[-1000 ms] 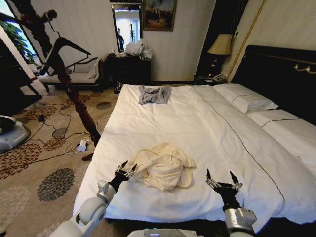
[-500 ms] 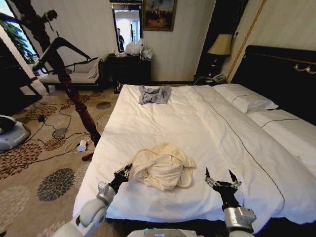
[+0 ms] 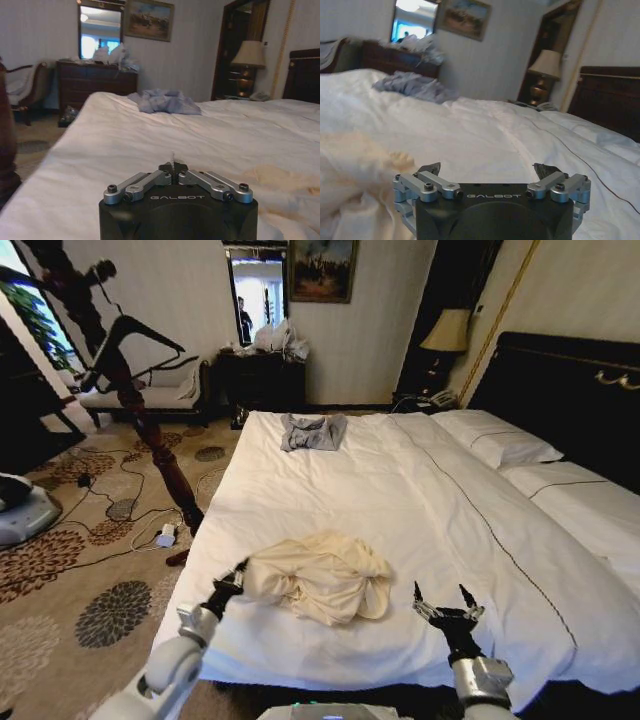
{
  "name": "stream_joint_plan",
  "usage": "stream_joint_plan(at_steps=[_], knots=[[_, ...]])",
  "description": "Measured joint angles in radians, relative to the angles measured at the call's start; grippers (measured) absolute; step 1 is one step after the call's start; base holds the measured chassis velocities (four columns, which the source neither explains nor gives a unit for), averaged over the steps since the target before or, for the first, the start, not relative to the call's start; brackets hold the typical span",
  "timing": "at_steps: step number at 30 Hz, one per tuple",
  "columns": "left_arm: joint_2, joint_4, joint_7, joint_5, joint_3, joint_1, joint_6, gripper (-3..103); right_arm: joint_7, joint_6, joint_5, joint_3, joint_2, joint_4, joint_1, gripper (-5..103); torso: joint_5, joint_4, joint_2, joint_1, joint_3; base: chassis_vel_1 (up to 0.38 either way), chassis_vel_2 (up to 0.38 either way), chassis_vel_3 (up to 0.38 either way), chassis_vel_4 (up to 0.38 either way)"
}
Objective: Pick up the clothes from the bed and hang them on the clothes hanger.
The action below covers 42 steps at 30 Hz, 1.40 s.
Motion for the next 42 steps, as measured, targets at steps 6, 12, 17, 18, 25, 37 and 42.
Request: stream_joint_plan(at_steps=[6, 12, 17, 18, 25, 37, 42], knots=[[0.012, -0.019, -0.007, -0.004, -0.024, 0.025, 0.004, 1, -0.025, -0.052, 0.023, -0.042, -0.102, -0.062, 0.082, 100, 0.0000, 0.0002, 0.000, 0.000, 0.000, 0.000, 0.000, 0.000, 0.000], [-0.005, -0.031, -0.037, 0.014, -0.012, 0.031, 0.021, 1, -0.029, -0.104, 0.076, -0.112, -0.215, -0.122, 0.182, 100, -0.0001, 0.0008, 0.000, 0.000, 0.000, 0.000, 0.000, 0.000, 0.000], [-0.015, -0.038, -0.052, 0.020, -0.007, 0.040, 0.034, 1, -0.034, -0.133, 0.074, -0.195, -0.250, -0.156, 0.246, 100, -0.0001, 0.0001, 0.000, 0.000, 0.000, 0.000, 0.000, 0.000, 0.000], [-0.015, -0.038, -0.052, 0.020, -0.007, 0.040, 0.034, 1, -0.034, -0.133, 0.074, -0.195, -0.250, -0.156, 0.246, 100, -0.0001, 0.0001, 0.000, 0.000, 0.000, 0.000, 0.000, 0.000, 0.000], [-0.014, -0.050, -0.052, 0.021, -0.015, 0.059, 0.034, 1, -0.034, -0.159, 0.055, -0.271, -0.193, -0.186, 0.297, 100, -0.0001, 0.0001, 0.000, 0.000, 0.000, 0.000, 0.000, 0.000, 0.000], [-0.006, -0.045, -0.051, 0.021, -0.004, 0.054, 0.036, 1, -0.020, -0.176, -0.002, -0.356, -0.198, -0.269, 0.429, 95, -0.0002, 0.0002, 0.000, 0.000, 0.000, 0.000, 0.000, 0.000, 0.000], [-0.005, -0.040, -0.048, 0.023, 0.000, 0.050, 0.036, 1, -0.027, -0.162, -0.040, -0.377, -0.199, -0.282, 0.445, 82, -0.0002, 0.0002, 0.000, 0.000, 0.000, 0.000, 0.000, 0.000, 0.000]])
